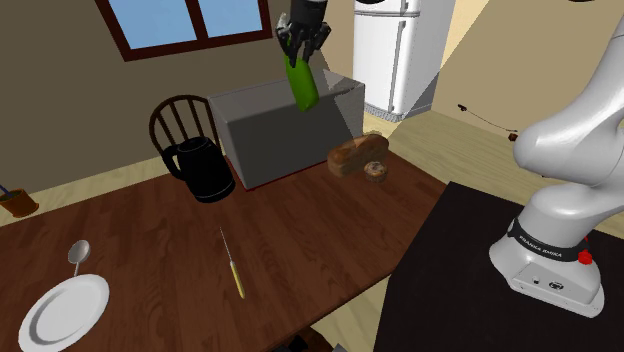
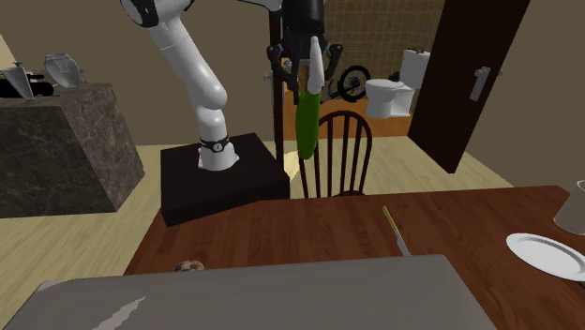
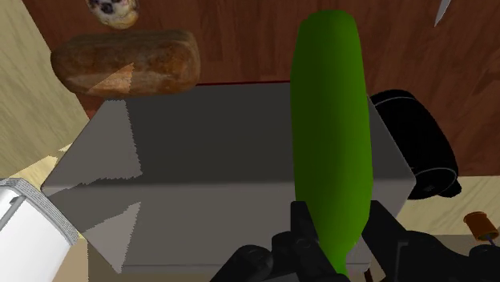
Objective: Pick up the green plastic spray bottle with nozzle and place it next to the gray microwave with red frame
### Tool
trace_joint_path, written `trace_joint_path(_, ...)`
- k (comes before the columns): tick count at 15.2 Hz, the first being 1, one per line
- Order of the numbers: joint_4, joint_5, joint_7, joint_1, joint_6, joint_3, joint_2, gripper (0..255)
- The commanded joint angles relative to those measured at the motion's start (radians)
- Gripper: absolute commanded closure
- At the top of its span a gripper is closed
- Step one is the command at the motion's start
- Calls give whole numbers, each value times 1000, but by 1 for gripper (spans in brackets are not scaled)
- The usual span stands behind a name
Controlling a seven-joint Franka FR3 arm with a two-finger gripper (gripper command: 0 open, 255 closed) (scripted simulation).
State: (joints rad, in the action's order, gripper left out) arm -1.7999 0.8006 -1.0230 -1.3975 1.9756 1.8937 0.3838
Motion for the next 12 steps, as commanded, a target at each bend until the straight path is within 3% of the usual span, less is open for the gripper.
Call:
trace_joint_path(1,25,-3,47,19,15,-60,4,255)
trace_joint_path(6,99,5,151,89,37,-213,36,255)
trace_joint_path(12,23,35,113,75,102,-226,46,255)
